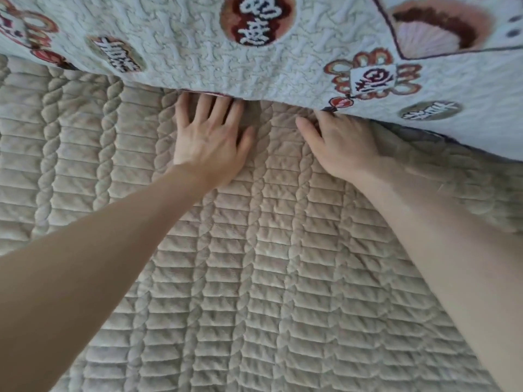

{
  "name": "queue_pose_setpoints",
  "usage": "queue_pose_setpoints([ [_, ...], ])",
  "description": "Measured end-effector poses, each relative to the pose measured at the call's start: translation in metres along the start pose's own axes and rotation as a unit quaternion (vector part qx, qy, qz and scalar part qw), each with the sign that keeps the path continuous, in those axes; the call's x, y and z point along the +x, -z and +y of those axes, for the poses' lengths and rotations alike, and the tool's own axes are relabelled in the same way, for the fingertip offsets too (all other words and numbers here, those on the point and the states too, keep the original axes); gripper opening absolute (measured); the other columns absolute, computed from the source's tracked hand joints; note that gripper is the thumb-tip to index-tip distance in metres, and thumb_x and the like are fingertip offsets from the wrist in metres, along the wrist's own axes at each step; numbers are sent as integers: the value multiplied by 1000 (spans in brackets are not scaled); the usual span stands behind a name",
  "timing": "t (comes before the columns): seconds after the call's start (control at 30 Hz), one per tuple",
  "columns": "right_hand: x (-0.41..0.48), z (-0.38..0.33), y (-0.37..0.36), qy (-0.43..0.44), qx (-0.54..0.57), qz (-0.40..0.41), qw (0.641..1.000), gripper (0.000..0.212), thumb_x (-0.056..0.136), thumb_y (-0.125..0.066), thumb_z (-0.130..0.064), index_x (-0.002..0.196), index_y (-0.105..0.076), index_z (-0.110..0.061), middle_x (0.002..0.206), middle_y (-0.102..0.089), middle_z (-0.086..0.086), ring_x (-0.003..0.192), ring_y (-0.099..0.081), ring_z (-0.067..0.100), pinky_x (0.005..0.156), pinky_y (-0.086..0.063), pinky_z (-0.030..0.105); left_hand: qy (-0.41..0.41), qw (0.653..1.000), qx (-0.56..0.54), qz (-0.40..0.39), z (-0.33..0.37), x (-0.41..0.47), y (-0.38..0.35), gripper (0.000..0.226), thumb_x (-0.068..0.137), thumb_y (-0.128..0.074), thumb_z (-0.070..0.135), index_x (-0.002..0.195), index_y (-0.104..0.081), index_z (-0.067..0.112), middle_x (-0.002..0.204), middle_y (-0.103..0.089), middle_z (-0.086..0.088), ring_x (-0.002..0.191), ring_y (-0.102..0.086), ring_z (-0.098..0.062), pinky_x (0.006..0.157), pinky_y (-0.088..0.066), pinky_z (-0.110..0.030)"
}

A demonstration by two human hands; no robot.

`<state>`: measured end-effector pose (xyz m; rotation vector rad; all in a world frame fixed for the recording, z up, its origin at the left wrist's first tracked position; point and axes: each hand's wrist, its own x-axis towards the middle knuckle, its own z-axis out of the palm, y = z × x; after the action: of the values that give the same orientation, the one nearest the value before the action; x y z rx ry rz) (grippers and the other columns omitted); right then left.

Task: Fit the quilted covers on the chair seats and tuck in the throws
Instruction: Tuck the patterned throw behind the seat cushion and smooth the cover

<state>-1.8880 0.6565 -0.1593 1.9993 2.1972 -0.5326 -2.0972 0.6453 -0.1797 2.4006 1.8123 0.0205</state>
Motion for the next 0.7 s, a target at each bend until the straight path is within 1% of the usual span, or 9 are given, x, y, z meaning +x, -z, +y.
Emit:
queue_pose_setpoints([
  [0.1, -21, -2, -7, 44, 7, 78, 996, 41, 101, -40, -40, 121, -59, -10, 124, -63, 11, 123, -50, 30, 104, -28, 39, 1, 1000, -2, 25, 8, -1, 5, 50, 97, -40, 37, 134, -45, 5, 138, -47, -18, 129, -38, -38, 110, -19, -58],
  [0.17, -41, 5, -11, 62, 2, 128, 990, 46, 98, -42, -37, 135, -53, -13, 133, -59, 5, 127, -47, 26, 107, -25, 40, -35, 998, -7, 54, 14, -3, 6, 44, 97, -42, 34, 127, -51, 3, 129, -54, -18, 119, -46, -38, 107, -25, -56],
  [0.23, -60, 21, -13, 33, 7, 140, 990, 53, 96, -40, -39, 142, -46, -13, 140, -54, 5, 129, -45, 25, 107, -28, 42, -70, 994, -26, 74, 22, -2, 5, 43, 97, -42, 33, 126, -54, 3, 122, -58, -16, 112, -51, -37, 105, -30, -55],
  [0.3, -74, 36, -14, 22, 20, 131, 991, 58, 96, -36, -41, 144, -43, -9, 144, -50, 9, 132, -45, 26, 111, -28, 42, -100, 992, -37, 72, 32, 0, 4, 44, 99, -41, 33, 130, -54, 4, 122, -59, -16, 111, -54, -36, 105, -34, -52],
  [0.37, -74, 41, -10, 36, 39, 92, 994, 64, 96, -31, -44, 147, -37, -7, 149, -42, 11, 139, -37, 22, 117, -19, 39, -112, 990, -48, 64, 40, 0, 0, 46, 100, -37, 33, 134, -53, 6, 129, -57, -16, 120, -52, -36, 108, -32, -50],
  [0.43, -67, 44, -9, 46, 48, 39, 997, 71, 95, -22, -51, 152, -25, -9, 156, -30, 9, 146, -24, 17, 119, -7, 34, -107, 991, -63, 46, 49, -2, -2, 50, 101, -32, 35, 139, -49, 7, 138, -52, -17, 131, -45, -37, 113, -26, -50],
  [0.5, -57, 52, -7, 59, 37, 2, 998, 75, 93, -14, -56, 155, -14, -13, 160, -21, 5, 148, -16, 13, 118, 1, 27, -87, 994, -72, -4, 53, 0, -1, 60, 99, -22, 43, 147, -37, 10, 148, -41, -16, 140, -32, -36, 117, -14, -49],
  [0.6, -42, 67, -3, 79, 14, -28, 996, 76, 91, -7, -59, 156, -6, -19, 162, -14, 2, 148, -10, 11, 115, 6, 20, -65, 994, -67, -61, 53, 6, 0, 70, 95, -8, 50, 152, -25, 14, 156, -29, -12, 146, -19, -34, 118, -3, -47],
  [0.7, -39, 70, -7, 74, 13, -22, 997, 71, 95, -10, -56, 156, -4, -21, 162, -10, 0, 149, -5, 10, 117, 5, 24, -73, 995, -73, -6, 63, 3, -2, 59, 100, -23, 42, 148, -34, 9, 150, -39, -14, 141, -30, -36, 117, -12, -53],
])
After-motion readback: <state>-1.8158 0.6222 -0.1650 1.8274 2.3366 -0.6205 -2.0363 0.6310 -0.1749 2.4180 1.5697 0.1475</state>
